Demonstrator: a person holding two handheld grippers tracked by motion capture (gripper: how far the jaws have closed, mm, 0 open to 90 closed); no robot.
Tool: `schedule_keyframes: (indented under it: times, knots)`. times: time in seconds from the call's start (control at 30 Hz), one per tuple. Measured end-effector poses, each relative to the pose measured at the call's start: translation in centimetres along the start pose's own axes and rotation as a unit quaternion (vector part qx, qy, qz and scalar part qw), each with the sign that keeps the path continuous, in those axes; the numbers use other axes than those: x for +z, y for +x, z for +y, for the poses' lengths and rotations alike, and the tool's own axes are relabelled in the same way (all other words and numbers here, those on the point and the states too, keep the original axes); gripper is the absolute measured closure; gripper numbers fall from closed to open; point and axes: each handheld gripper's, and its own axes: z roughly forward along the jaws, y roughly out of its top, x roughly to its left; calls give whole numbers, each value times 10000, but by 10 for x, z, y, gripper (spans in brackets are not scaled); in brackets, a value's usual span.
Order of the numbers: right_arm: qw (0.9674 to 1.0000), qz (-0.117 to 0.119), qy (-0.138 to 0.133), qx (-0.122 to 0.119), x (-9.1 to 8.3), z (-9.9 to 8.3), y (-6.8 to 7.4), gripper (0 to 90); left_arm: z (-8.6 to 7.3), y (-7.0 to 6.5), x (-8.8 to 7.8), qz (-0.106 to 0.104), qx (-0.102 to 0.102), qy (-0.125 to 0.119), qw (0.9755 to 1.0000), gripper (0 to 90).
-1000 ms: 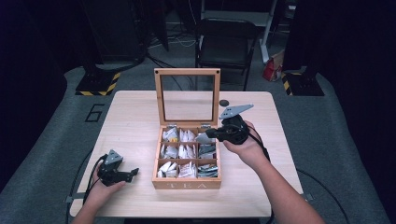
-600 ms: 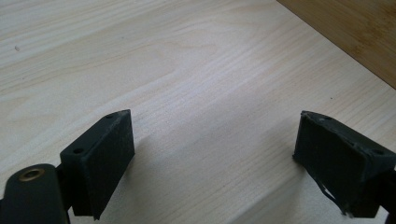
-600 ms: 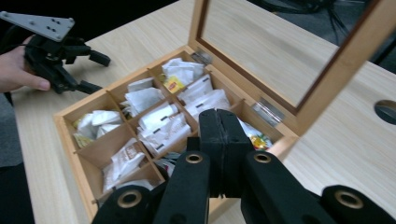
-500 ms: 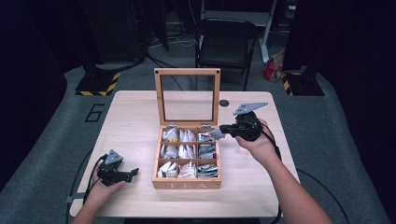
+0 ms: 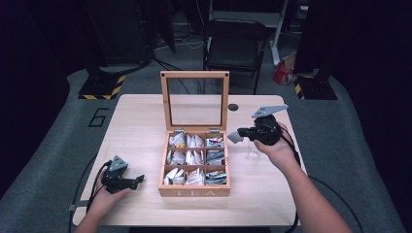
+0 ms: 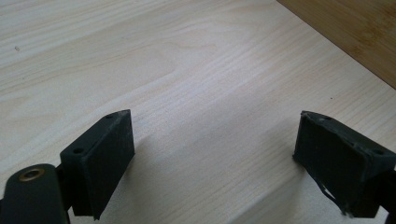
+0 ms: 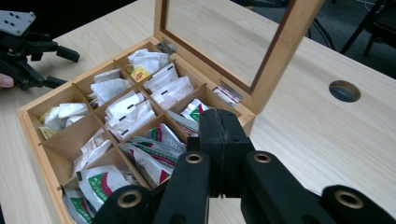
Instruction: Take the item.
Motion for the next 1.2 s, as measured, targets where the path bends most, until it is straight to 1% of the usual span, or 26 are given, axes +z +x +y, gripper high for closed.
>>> schedule_keyframes:
  times: [0.17, 0.23, 0.27, 0.3, 0.33, 0.4, 0.43, 0.53, 0.6, 0.7, 0.77, 0.8, 1.03, 1.2]
  knots:
    - [9999, -105, 24, 53, -6, -4, -5, 900, 0, 0, 0, 6, -4, -2, 10000, 117]
    - [9999, -147, 27, 60, -8, -6, -8, 900, 0, 0, 0, -19, -37, -4, 10000, 117]
    - [9999, -147, 27, 60, -8, -6, -8, 900, 0, 0, 0, -19, -37, -4, 10000, 116]
    - [9998, -184, 28, 92, -10, -8, -11, 900, 0, 0, 0, -4, -6, 0, 10000, 117]
    - [9998, -184, 28, 92, -10, -8, -11, 900, 0, 0, 0, -16, -30, -2, 10000, 117]
    - [9997, -212, 32, 121, -12, -9, -13, 900, 0, 0, 0, -6, -7, 2, 10000, 116]
    - [9996, -253, 38, 152, -14, -11, -16, 900, 0, 0, 0, -21, -35, 1, 10000, 116]
    - [9993, -303, 37, 200, -17, -13, -20, 900, 0, 0, 0, -6, -8, 1, 10000, 117]
    - [9993, -339, 25, 186, -18, -14, -23, 900, 0, 0, 0, -20, -35, -2, 10000, 116]
    - [9988, -406, 50, 262, -21, -17, -26, 900, 0, 0, 0, -4, -7, 0, 10000, 116]
    - [9988, -414, 37, 251, -21, -17, -27, 900, 0, 0, 0, -3, -8, 2, 10000, 117]
    - [9985, -450, 60, 290, -23, -19, -30, 900, 0, 0, 0, -1, -9, -3, 10000, 116]
    - [9980, -535, 76, 330, -25, -23, -35, 900, 0, -1, 0, -31, -88, 0, 10000, 116]
    - [9975, -584, 84, 387, -27, -25, -39, 900, 0, -1, 0, -19, -67, 0, 10000, 116]
